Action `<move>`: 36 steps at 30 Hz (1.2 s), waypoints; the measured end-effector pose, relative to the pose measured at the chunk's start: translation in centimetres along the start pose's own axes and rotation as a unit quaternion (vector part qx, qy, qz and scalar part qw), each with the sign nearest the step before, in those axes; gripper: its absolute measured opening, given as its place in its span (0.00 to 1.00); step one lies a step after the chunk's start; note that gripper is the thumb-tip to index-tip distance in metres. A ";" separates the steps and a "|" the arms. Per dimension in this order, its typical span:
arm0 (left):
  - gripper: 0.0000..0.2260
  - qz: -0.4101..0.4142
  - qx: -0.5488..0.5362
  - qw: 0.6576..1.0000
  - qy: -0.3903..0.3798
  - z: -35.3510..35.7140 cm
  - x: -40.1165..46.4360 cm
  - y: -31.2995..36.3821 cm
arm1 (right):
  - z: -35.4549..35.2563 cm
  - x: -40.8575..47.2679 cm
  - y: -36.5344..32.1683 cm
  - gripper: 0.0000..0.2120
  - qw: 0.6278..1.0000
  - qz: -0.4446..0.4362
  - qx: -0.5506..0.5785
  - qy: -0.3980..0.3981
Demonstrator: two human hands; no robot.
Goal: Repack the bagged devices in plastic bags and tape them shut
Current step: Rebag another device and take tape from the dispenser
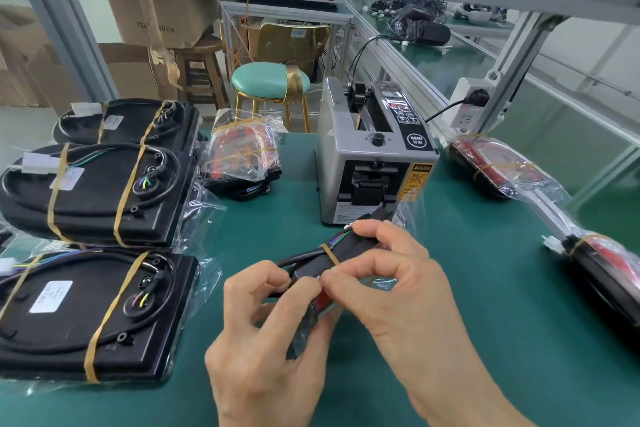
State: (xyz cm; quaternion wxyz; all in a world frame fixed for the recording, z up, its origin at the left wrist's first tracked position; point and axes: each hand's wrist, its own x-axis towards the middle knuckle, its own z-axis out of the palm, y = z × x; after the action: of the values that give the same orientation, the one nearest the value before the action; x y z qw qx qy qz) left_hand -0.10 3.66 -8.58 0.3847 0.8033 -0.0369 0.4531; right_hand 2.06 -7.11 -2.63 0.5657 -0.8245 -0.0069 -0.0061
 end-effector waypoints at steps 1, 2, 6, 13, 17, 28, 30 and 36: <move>0.07 0.001 0.003 1.000 0.002 0.0 0.0 -0.1 | 0.0 0.0 0.0 0.04 1.000 0.002 -0.007 0.003; 0.07 0.003 0.006 1.000 0.004 0.0 -0.1 -0.1 | -0.1 0.2 0.1 0.05 1.000 0.005 -0.001 0.012; 0.08 0.008 0.009 1.000 0.012 0.0 -0.1 -0.3 | -1.2 1.3 -0.2 0.15 0.987 0.055 0.144 0.037; 0.06 0.008 -0.009 1.000 0.014 0.0 0.0 -0.2 | 0.3 0.7 -0.5 0.14 0.997 -0.033 -0.068 -0.006; 0.10 0.012 -0.001 1.000 0.012 -0.2 0.2 -0.5 | 0.0 0.9 0.0 0.05 0.993 -0.059 -0.098 0.016; 0.12 -0.002 0.027 0.997 -0.068 -2.7 1.2 -2.5 | -6.0 5.1 2.0 0.19 0.966 -0.120 -0.196 -0.117; 0.12 -0.006 0.040 0.995 -0.095 -3.4 1.7 -2.5 | -7.2 5.3 3.1 0.21 0.960 -0.113 -0.208 -0.148; 0.14 0.042 0.062 0.981 -0.181 -4.2 3.7 -2.1 | -7.9 6.6 4.3 0.28 0.945 -0.209 -0.208 -0.143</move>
State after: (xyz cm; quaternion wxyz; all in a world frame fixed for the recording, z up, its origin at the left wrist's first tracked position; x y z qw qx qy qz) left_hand -0.01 8.91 -5.77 0.3024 0.8918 -0.1112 0.3177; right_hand 8.68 -16.02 -3.65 0.3608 -0.8959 -0.2591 -0.0074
